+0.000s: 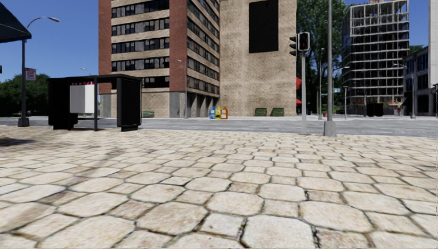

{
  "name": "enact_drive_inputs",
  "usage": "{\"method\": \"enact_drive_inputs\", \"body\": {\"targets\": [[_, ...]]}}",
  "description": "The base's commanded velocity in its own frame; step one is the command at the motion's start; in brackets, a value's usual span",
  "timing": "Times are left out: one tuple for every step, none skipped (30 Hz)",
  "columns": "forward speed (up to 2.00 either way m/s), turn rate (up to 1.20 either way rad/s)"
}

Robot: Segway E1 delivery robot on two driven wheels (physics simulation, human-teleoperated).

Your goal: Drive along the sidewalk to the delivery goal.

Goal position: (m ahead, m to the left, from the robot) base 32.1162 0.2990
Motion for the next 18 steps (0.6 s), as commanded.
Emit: {"method": "enact_drive_inputs", "body": {"targets": [[1.87, 0.83], [1.91, 0.83], [1.93, 0.83], [1.94, 0.83], [1.94, 0.83], [1.96, 0.83], [1.99, 0.83], [2.00, 0.83], [2.00, 0.83], [2.00, 0.83], [2.00, 0.83], [2.00, 0.83], [2.00, 0.83], [2.00, 0.83], [2.00, 0.83], [2.00, 0.83], [2.00, 0.83], [2.00, 0.83]]}}
